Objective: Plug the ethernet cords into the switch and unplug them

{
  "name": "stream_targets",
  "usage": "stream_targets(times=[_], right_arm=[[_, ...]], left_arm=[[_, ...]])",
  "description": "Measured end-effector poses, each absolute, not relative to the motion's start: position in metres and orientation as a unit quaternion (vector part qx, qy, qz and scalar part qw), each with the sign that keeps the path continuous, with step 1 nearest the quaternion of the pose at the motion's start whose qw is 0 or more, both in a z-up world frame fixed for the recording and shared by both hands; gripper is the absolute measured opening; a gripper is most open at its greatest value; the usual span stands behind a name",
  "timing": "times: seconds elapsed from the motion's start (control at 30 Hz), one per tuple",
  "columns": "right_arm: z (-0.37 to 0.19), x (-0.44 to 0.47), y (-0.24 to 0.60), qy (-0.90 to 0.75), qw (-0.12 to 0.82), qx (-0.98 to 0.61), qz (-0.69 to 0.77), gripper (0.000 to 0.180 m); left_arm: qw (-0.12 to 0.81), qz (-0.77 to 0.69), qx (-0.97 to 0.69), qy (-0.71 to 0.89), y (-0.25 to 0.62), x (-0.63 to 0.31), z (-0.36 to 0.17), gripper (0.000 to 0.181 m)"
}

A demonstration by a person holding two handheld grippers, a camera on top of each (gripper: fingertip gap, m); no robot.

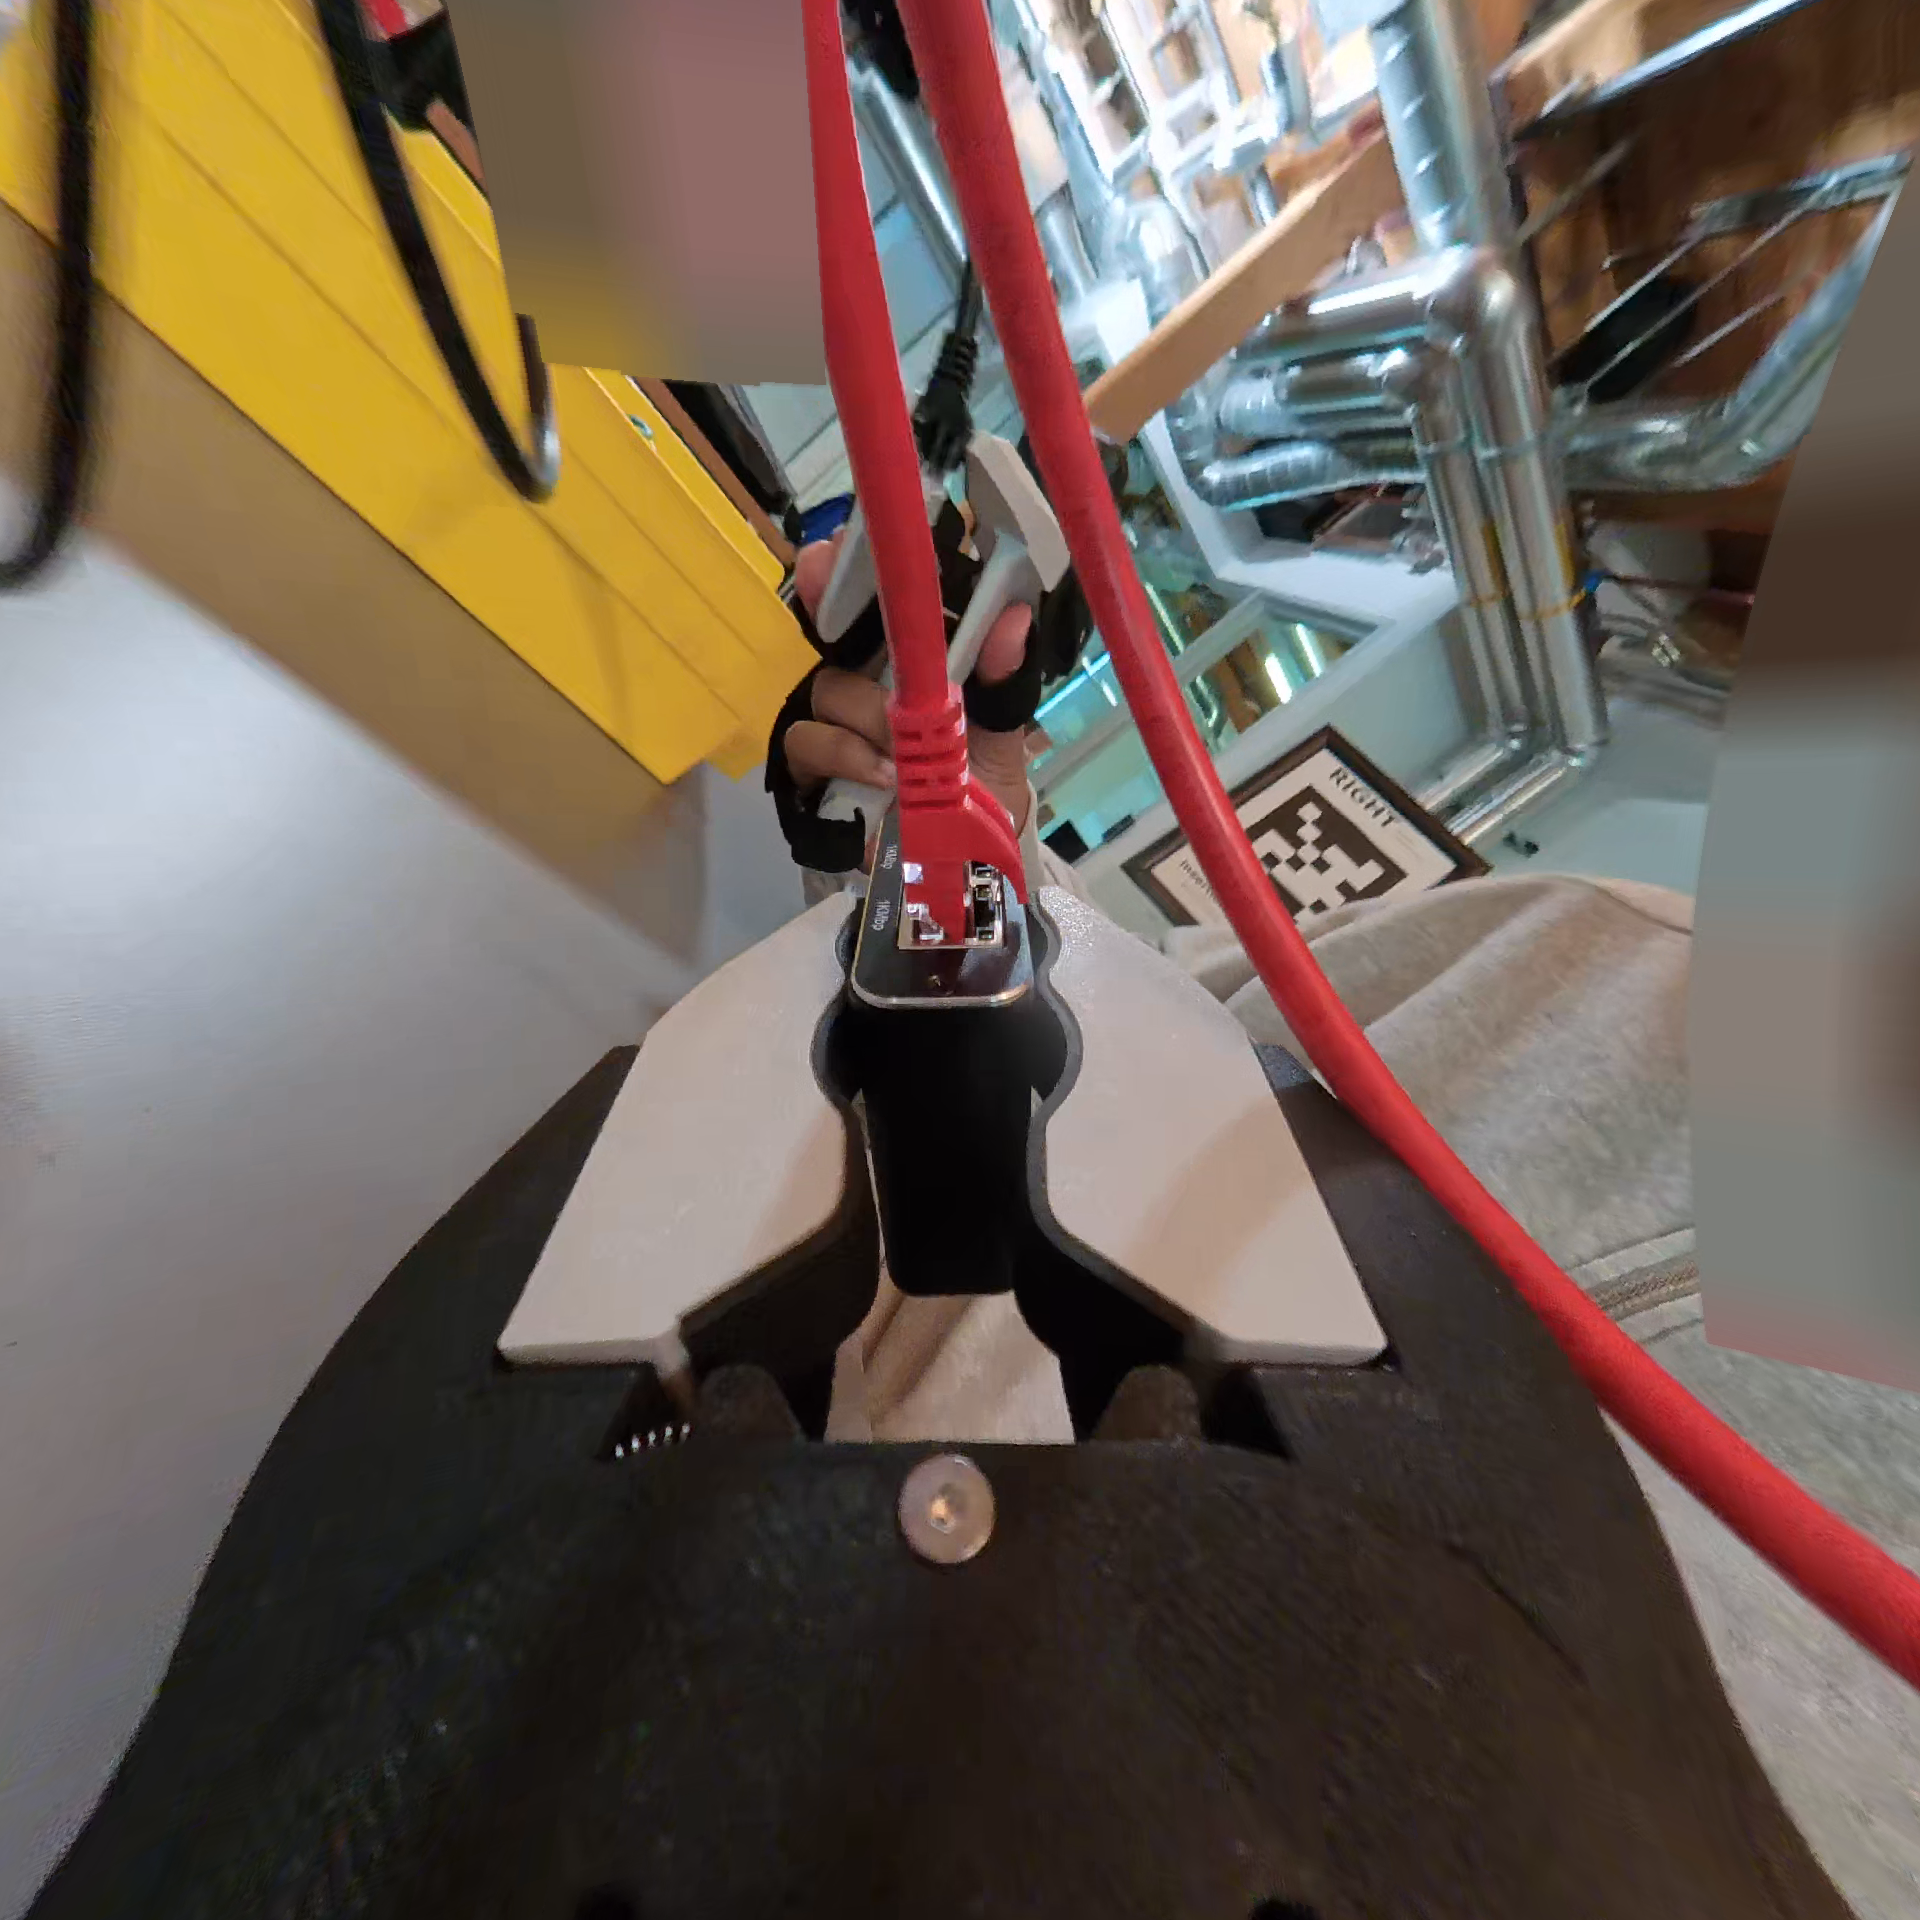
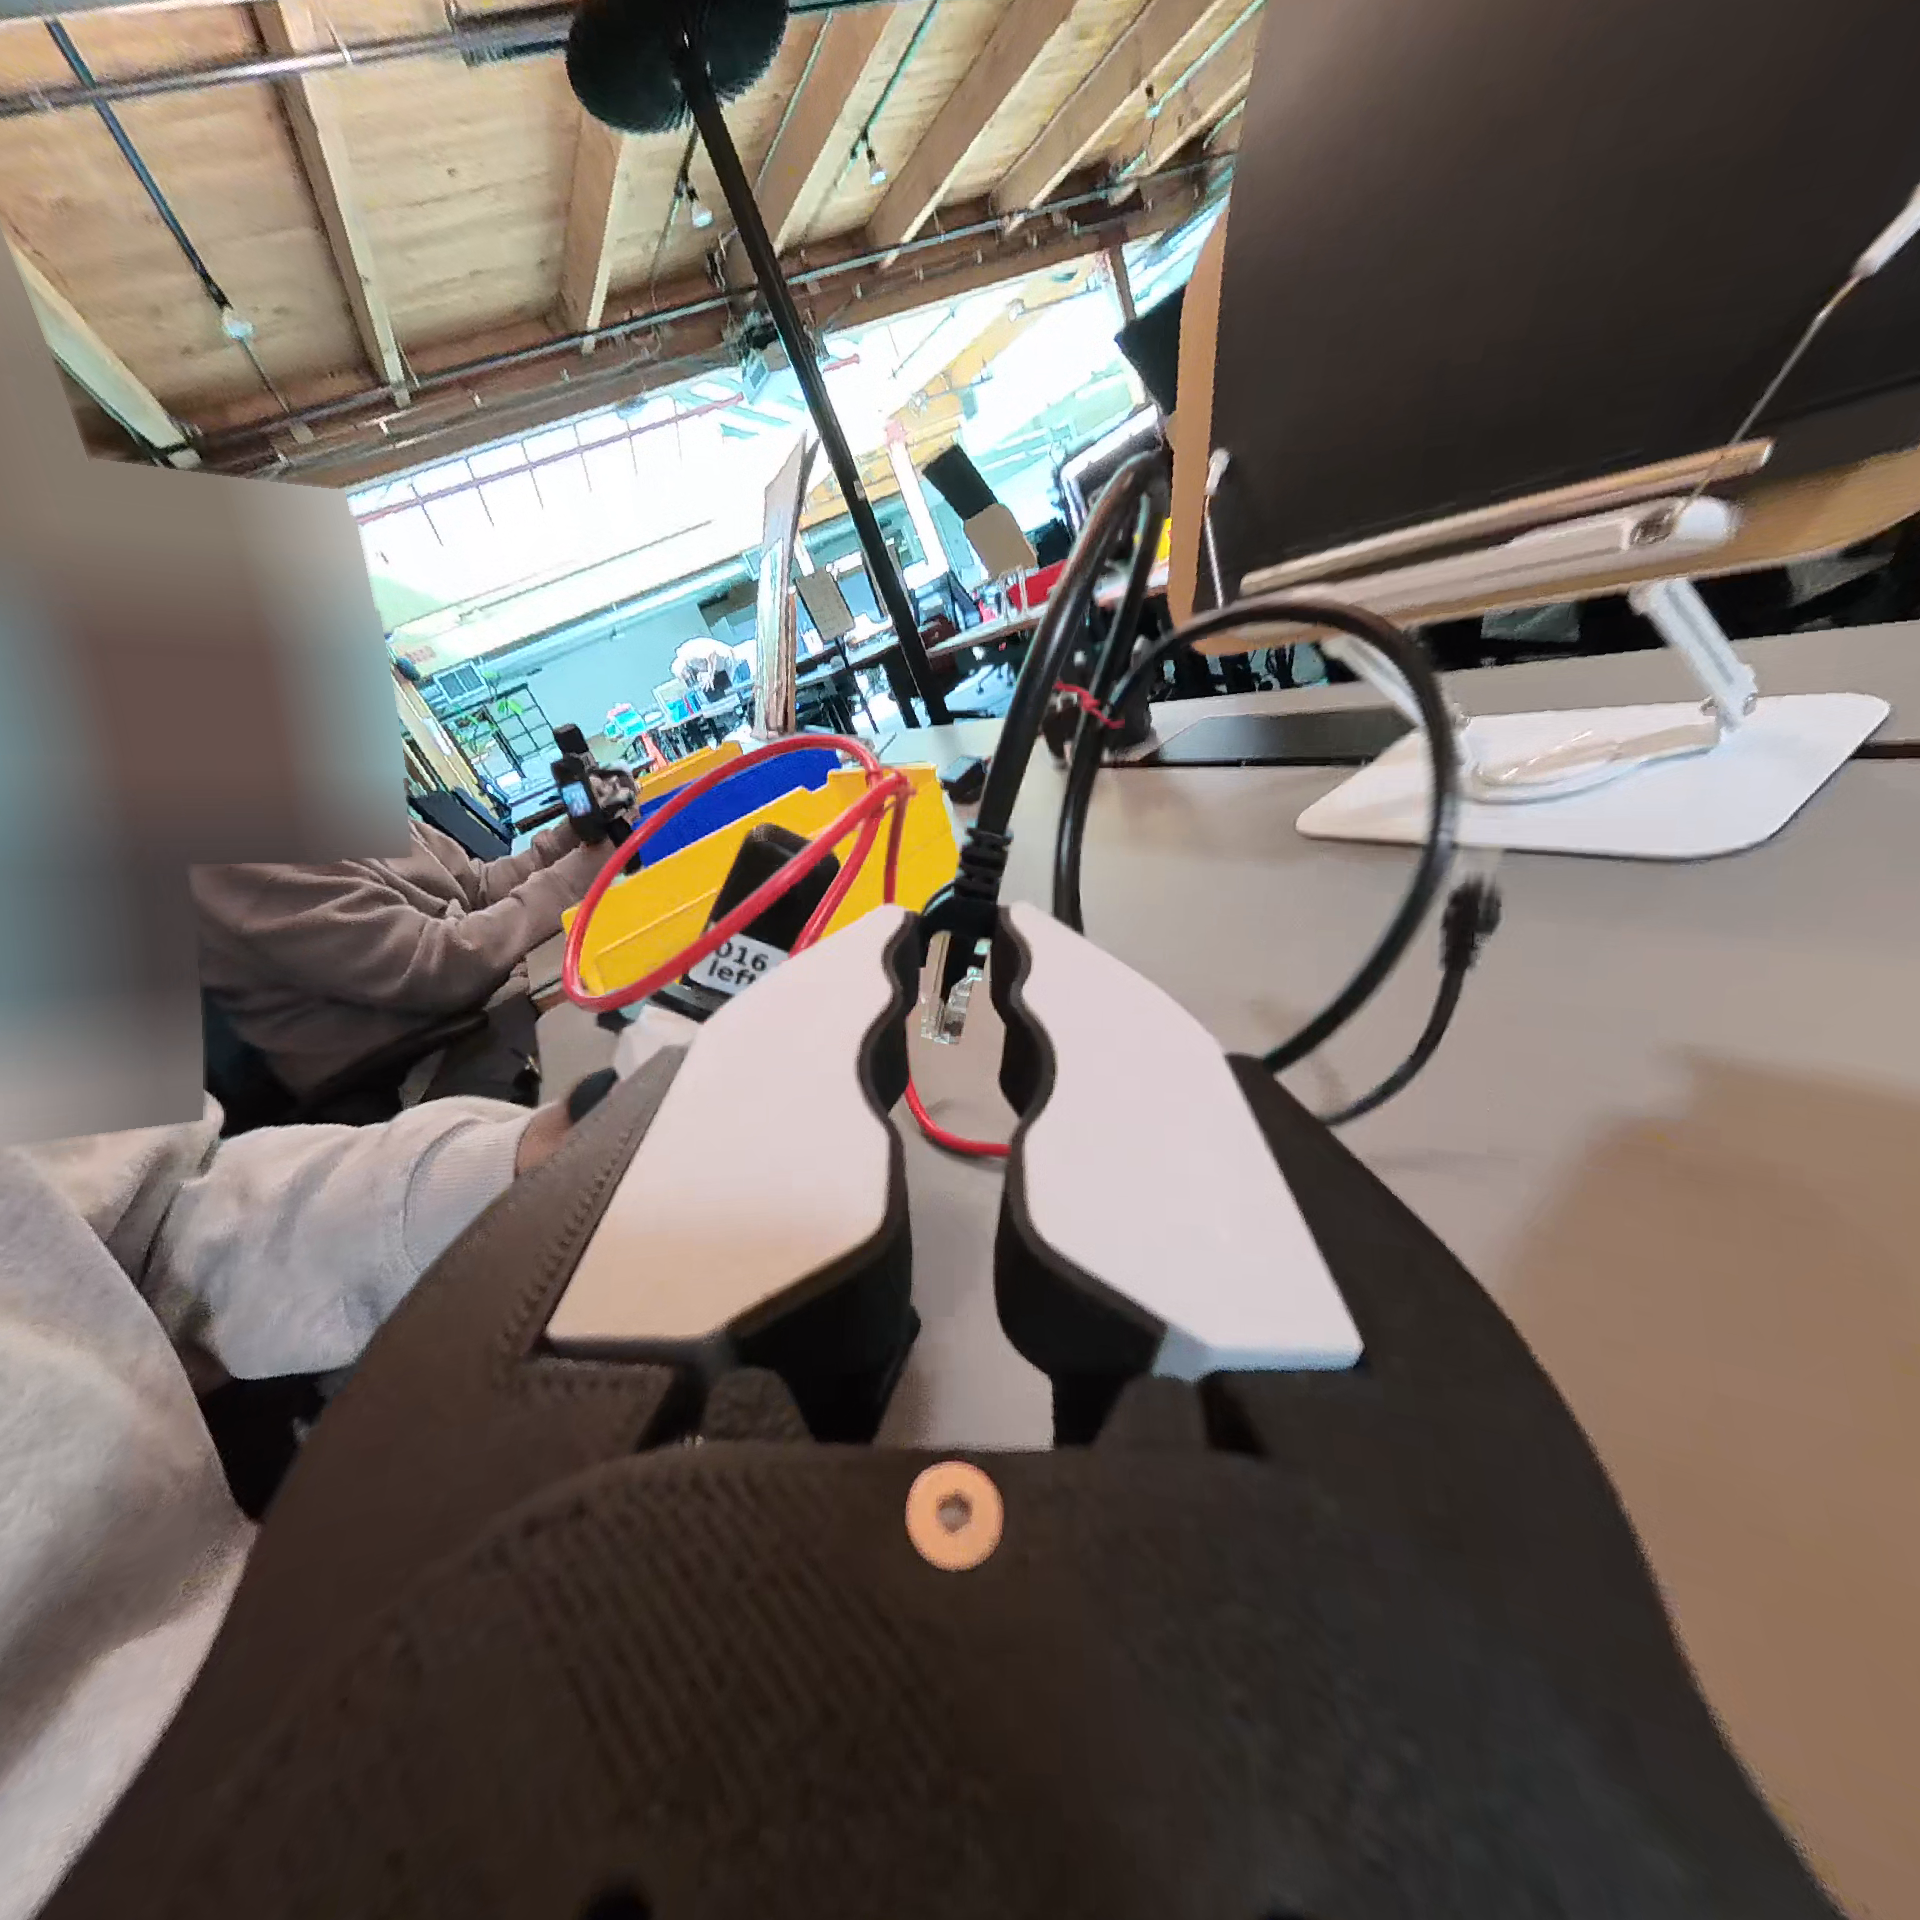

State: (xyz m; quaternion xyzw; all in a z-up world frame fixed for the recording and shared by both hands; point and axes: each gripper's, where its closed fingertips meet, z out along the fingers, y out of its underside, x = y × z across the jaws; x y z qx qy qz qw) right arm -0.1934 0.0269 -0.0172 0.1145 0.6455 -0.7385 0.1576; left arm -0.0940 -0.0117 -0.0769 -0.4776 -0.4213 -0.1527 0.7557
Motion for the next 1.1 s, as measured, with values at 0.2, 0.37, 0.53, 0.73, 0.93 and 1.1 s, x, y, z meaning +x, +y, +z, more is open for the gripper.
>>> stream_targets(times=[0.2,0.37,0.53,0.73,0.93,1.1], right_arm=[[0.033,-0.196,0.054,0.614,0.116,0.089,-0.776,0.013],[0.098,-0.198,0.096,0.604,0.03,0.06,-0.794,0.013],[0.121,-0.213,0.16,0.571,-0.03,0.091,-0.815,0.013],[0.07,-0.241,0.219,0.599,-0.062,0.136,-0.787,0.013],[0.0,-0.277,0.239,0.661,-0.048,0.194,-0.723,0.014],[-0.019,-0.294,0.249,0.656,-0.033,0.231,-0.717,0.013]], left_arm=[[0.755,-0.161,-0.469,-0.43,-0.014,-0.096,-0.08,0.027],[0.75,-0.168,-0.478,-0.426,-0.006,-0.094,-0.082,0.027],[0.748,-0.168,-0.477,-0.43,-0.004,-0.094,-0.084,0.028],[0.742,-0.172,-0.476,-0.439,0.0,-0.096,-0.091,0.027],[0.738,-0.17,-0.484,-0.439,0.005,-0.097,-0.093,0.027],[0.738,-0.17,-0.489,-0.434,0.006,-0.094,-0.091,0.027]])
